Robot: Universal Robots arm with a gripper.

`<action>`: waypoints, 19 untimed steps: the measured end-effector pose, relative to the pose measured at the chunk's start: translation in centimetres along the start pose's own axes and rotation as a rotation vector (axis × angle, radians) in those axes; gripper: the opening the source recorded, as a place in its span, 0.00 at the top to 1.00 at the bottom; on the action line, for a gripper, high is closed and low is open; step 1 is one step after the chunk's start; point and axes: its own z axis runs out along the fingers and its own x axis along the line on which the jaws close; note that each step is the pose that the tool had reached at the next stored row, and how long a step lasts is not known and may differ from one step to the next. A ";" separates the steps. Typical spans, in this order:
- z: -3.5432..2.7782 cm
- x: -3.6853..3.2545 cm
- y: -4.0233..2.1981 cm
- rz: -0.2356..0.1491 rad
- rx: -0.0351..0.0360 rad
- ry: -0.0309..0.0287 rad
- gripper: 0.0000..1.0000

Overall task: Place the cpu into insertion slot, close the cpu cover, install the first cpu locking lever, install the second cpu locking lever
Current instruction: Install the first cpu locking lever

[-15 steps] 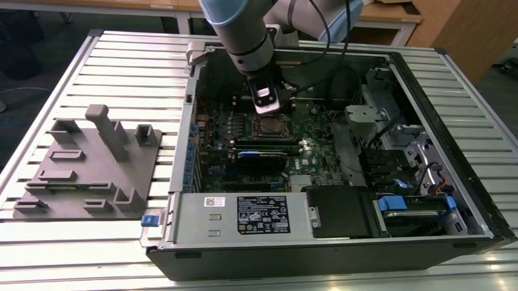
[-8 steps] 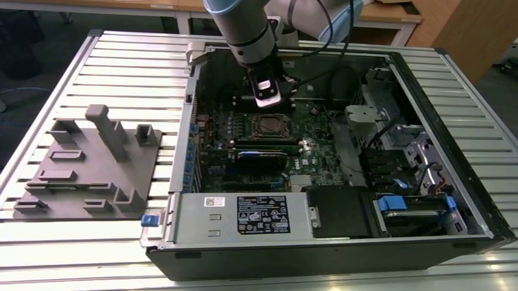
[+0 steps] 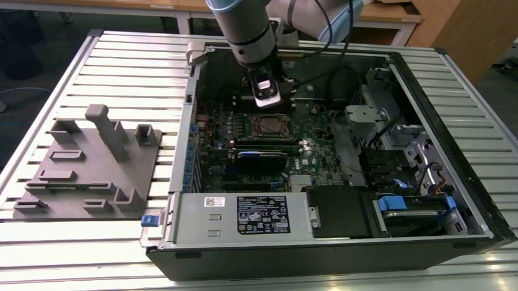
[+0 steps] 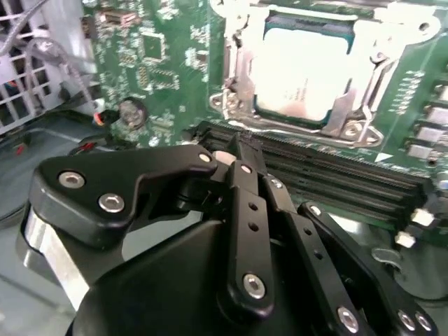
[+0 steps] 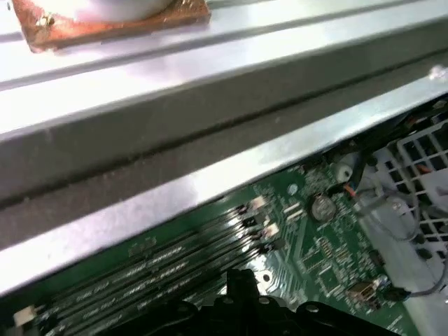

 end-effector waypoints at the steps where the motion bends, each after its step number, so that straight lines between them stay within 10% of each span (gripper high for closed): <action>1: 0.02 -0.01 0.00 0.000 0.0104 0.0084 0.89; 9: 0.14 -0.02 -0.01 0.002 0.0835 0.0830 0.89; 14: 0.14 -0.03 0.01 0.001 0.0853 0.0830 0.89; 19: 0.10 -0.21 0.12 -0.020 0.1512 0.0642 0.89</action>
